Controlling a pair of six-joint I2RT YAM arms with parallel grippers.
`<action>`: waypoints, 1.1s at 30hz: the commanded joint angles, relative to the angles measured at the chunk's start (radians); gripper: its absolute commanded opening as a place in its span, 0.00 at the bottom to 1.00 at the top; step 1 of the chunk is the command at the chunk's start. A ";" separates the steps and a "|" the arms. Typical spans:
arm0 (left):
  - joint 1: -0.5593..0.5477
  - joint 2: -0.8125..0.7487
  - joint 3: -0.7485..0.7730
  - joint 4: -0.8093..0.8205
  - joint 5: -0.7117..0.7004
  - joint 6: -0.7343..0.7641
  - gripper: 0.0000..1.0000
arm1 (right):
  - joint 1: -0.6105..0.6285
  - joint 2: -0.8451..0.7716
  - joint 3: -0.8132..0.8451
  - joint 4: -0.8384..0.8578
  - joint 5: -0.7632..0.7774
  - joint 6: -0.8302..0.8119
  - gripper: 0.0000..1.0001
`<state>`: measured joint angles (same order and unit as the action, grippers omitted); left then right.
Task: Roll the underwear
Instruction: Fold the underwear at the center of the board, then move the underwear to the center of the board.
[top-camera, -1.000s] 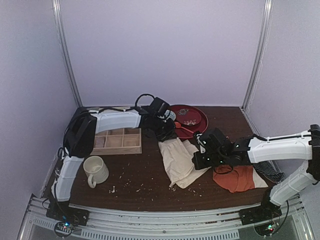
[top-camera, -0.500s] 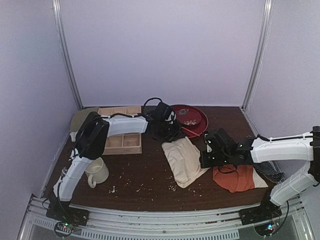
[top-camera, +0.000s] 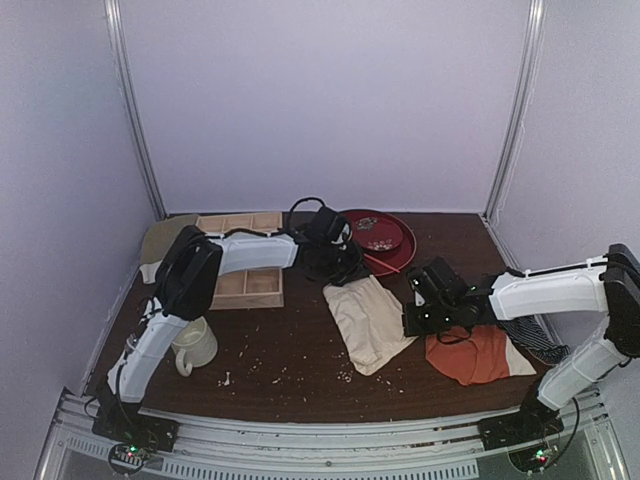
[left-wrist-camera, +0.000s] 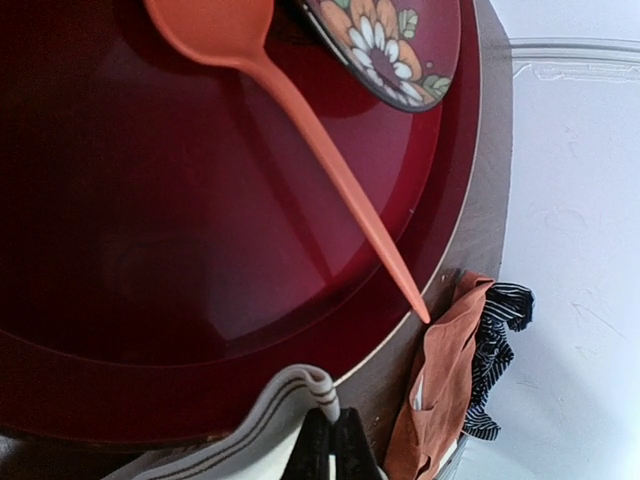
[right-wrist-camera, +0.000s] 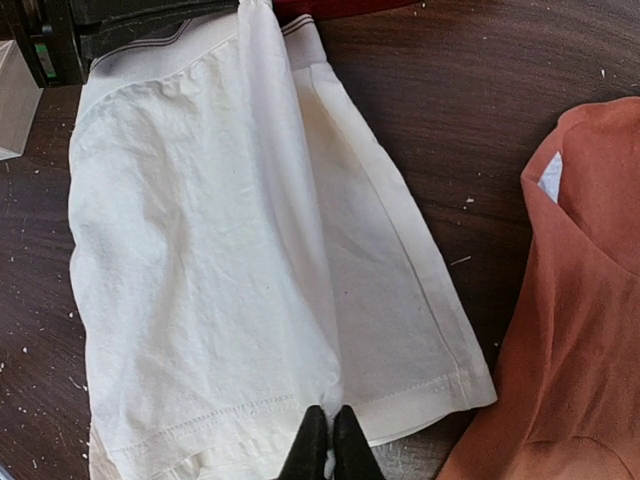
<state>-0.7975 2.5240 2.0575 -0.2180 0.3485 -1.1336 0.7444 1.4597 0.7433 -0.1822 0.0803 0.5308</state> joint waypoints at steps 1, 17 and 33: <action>0.012 0.033 0.043 0.026 0.014 -0.002 0.00 | -0.005 0.003 0.013 -0.014 0.005 0.012 0.00; 0.015 -0.135 -0.039 -0.045 -0.006 0.114 0.63 | -0.017 -0.061 0.017 -0.065 0.083 0.021 0.29; -0.019 -0.318 -0.337 -0.040 0.001 0.172 0.61 | -0.144 0.106 0.163 -0.052 -0.040 -0.088 0.44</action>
<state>-0.7940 2.2372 1.7927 -0.2577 0.3523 -0.9989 0.6502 1.5150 0.8673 -0.2348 0.0990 0.4824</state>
